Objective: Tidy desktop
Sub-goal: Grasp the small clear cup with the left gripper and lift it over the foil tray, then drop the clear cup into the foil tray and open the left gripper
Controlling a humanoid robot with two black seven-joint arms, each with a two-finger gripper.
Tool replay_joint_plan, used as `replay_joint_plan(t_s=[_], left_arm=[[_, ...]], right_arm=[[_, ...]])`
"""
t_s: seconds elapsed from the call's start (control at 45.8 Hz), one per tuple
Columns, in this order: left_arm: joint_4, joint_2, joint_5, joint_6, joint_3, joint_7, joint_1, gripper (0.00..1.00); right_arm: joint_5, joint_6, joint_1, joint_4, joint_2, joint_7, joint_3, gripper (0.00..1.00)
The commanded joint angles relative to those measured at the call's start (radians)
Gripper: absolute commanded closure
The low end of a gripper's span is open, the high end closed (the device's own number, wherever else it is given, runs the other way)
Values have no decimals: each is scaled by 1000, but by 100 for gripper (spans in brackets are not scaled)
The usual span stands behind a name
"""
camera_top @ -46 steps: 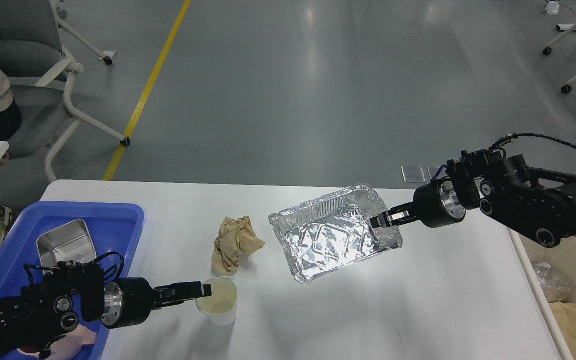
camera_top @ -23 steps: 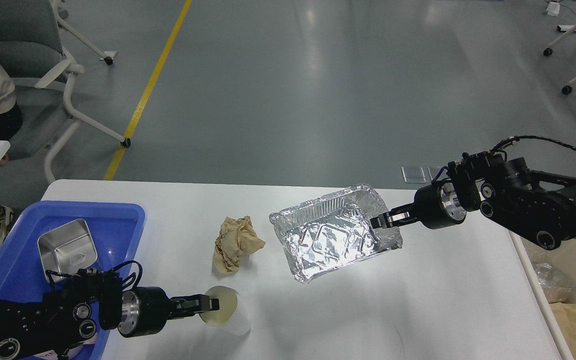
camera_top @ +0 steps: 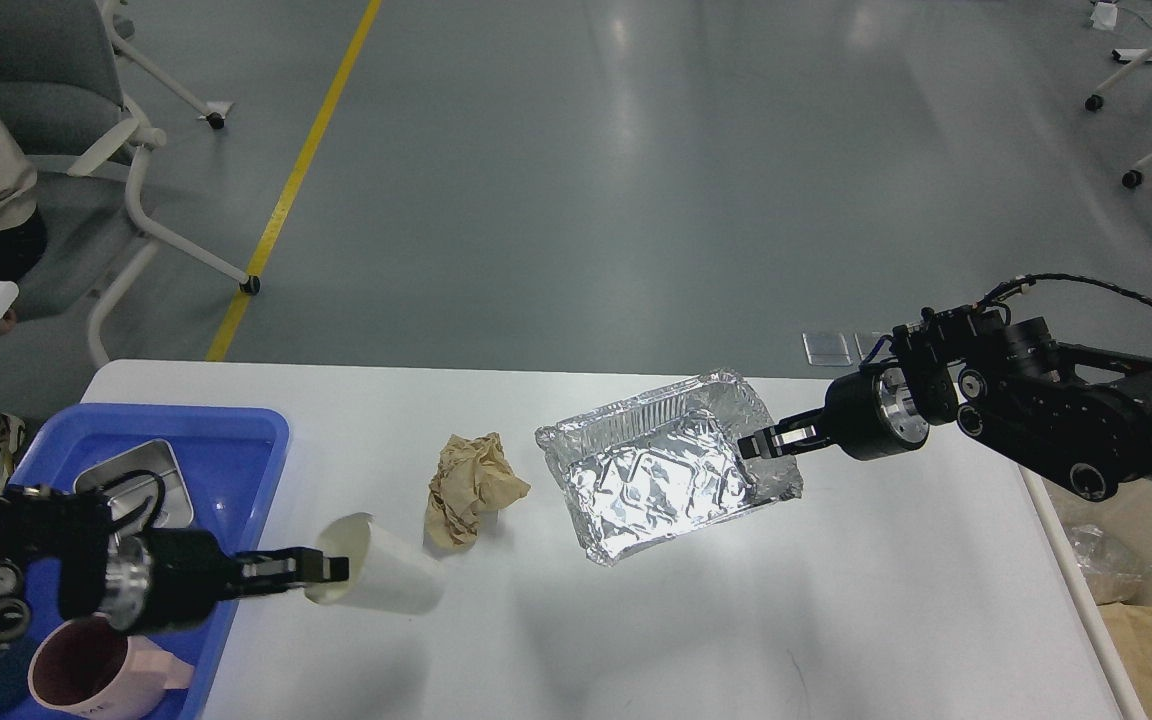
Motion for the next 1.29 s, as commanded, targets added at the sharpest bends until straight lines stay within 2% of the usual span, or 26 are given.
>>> replay_joint_plan(t_s=[0.0,0.197,0.328,0.546,0.896,1.049,1.093,1.136,1.202,1.267], left_arm=[[-22,102,-3,-100,-5,-30,-140,99],[-16,75,-48,-140,-5,-27,-367,99],[39,-60,-106,-149,9,-23,-453,99],[160,-270,-111,-157,15,-20,-465,98],[378,-586,-109,-157,160,-20,-485,97],[455,-705,-111,-148,168,-20,-483,96],[472,-732,-111,-143,168,-17,-482,92],[496,-760,-111,-142,170,-12,-479,84],[541,-803,-111,-139,170,0,-471,58],[568,-840,-112,-128,168,14,-464,41]], right_arm=[[-1,12,-1,3,1,7,-3,100],[0,16,-1,4,22,9,-3,100],[14,18,1,9,25,10,-2,100],[33,18,1,11,53,9,-3,100],[34,16,9,9,100,9,-3,100],[34,16,13,9,100,9,-3,100],[36,16,13,9,100,9,-2,100],[36,16,13,9,97,9,-2,100],[36,16,12,12,94,9,0,100],[36,16,10,12,94,9,0,100]])
